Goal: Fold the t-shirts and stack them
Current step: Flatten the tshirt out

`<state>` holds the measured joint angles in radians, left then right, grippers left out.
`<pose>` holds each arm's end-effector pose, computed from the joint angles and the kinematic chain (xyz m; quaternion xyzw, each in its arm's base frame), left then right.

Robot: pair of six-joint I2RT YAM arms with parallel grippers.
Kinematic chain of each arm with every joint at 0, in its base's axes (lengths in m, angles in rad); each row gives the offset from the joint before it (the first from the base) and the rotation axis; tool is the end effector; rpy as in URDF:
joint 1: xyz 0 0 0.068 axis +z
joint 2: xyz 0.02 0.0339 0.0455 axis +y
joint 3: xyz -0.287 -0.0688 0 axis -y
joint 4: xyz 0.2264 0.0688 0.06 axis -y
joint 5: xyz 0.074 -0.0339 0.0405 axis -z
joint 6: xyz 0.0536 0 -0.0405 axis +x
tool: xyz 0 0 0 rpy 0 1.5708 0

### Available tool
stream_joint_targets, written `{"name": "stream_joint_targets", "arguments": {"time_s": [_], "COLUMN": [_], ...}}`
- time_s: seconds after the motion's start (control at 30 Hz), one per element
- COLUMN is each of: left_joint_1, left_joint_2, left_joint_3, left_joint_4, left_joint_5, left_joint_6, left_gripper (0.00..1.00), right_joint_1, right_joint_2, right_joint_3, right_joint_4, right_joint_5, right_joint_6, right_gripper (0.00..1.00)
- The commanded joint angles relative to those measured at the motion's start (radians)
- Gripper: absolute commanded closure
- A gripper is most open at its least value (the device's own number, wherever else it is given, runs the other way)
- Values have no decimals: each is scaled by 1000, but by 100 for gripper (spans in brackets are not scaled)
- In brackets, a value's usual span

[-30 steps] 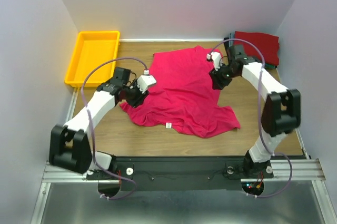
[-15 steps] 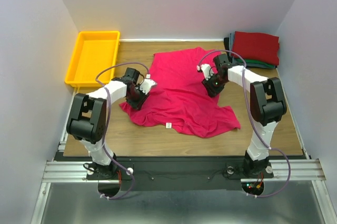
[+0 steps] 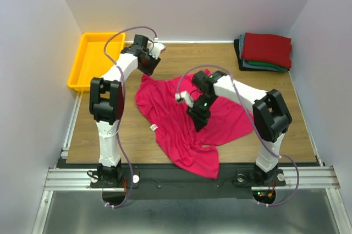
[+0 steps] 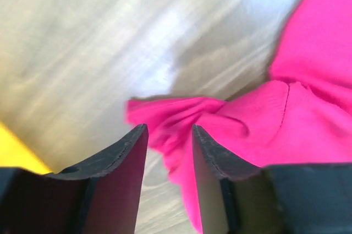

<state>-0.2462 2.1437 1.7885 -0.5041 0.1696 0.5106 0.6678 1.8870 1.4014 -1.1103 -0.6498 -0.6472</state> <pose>0.4745 -0.1286 0.2361 0.3725 0.8570 -0.0330 0.3545 0.2426 0.2326 0.2170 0.5760 -0.7525 -0.3190 0.0152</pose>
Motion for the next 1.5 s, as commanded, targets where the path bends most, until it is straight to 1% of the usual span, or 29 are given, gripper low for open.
{"name": "stream_joint_targets", "arguments": {"time_s": [0.0,0.03,0.07,0.1,0.13,0.17,0.2,0.23,0.27,0.33,0.4,0.43,0.5,0.6,0.73,0.87,1.0,1.2,1.3,1.47], "left_joint_1": [38,38,36,30,30,15,6,-8,-25,-77,-109,-143,-171,-218,-257,-258,-260,-307,-324,-324], "left_joint_2": [-172,-204,-261,-310,-332,-352,-367,-398,-413,-451,-467,-473,-493,-528,-538,-510,-510,-530,-493,-430], "left_joint_3": [29,-30,-61,-121,-153,-187,-219,-286,-322,-417,-474,-515,-555,-642,-739,-758,-744,-678,-669,-707], "left_joint_4": [-51,-45,-40,-45,-45,-47,-50,-53,-50,-53,-59,-68,-95,-113,-85,-34,-20,-45,-42,-36], "left_joint_5": [128,137,151,221,222,258,275,283,286,292,260,252,233,188,131,91,129,151,137,93], "left_joint_6": [-47,-52,-63,-78,-93,-104,-110,-112,-110,-90,-77,-67,-22,43,66,52,32,23,13,34], "left_gripper": [50,50,50,50,50,51,51,52,52,52,53,54,56,56,56,56,56,57,57,59], "right_joint_1": [-203,-236,-301,-353,-353,-385,-396,-404,-408,-412,-412,-412,-412,-412,-412,-413,-415,-413,-413,-413], "right_joint_2": [-45,-46,-42,-31,-26,-20,-13,-5,13,41,87,104,141,159,172,179,178,181,184,179], "right_joint_3": [108,113,117,116,116,104,97,91,87,91,96,100,96,73,56,51,44,38,39,36], "right_joint_4": [-103,-99,-79,-42,-42,31,61,93,157,187,225,228,239,248,254,254,257,257,257,256], "right_joint_5": [-27,-7,28,64,64,131,159,191,252,288,328,335,375,409,427,440,435,438,444,460], "right_joint_6": [-6,-11,-12,7,8,58,69,86,102,136,173,179,195,201,213,219,219,219,219,212], "right_gripper": [53,53,53,53,53,54,54,56,56,59,59,60,62,62,62,63,63,66,66,66]}}
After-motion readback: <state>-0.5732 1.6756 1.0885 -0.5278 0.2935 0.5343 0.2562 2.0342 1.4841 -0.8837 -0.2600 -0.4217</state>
